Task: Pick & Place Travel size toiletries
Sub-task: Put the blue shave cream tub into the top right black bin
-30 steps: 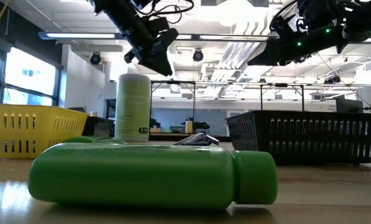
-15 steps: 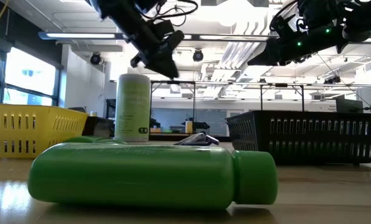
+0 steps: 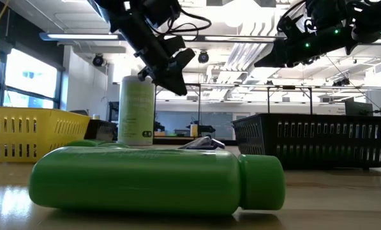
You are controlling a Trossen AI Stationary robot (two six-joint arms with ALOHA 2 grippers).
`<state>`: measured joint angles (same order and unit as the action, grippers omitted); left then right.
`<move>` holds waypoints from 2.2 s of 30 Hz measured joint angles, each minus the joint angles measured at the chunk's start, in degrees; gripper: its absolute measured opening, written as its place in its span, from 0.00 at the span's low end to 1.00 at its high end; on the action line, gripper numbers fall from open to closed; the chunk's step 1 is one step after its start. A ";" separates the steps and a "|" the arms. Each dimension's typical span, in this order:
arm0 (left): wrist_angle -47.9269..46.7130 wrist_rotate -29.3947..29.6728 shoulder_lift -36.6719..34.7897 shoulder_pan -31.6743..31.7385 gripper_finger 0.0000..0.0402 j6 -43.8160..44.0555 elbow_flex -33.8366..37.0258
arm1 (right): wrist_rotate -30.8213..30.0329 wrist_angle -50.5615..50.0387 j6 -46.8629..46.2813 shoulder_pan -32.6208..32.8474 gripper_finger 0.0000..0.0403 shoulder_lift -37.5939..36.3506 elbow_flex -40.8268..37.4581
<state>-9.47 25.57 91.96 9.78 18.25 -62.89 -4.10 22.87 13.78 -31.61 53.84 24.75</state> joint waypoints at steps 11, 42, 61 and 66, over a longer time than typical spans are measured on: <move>-0.07 0.43 -0.01 0.00 0.20 -0.45 0.00 | 0.00 0.00 0.00 0.01 0.01 0.00 0.00; -0.07 0.54 0.00 0.01 0.81 0.24 0.00 | 0.00 0.00 0.00 0.02 0.01 0.00 0.00; 0.15 0.56 -0.02 0.00 0.92 1.64 0.00 | 0.00 0.00 0.00 0.01 0.01 0.00 0.00; 0.68 0.28 -0.02 0.00 0.92 1.72 0.00 | 0.00 -0.01 0.00 0.02 0.01 0.00 0.00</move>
<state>-8.80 25.85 91.94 9.78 19.97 -62.89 -4.10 22.86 13.78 -31.59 53.84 24.75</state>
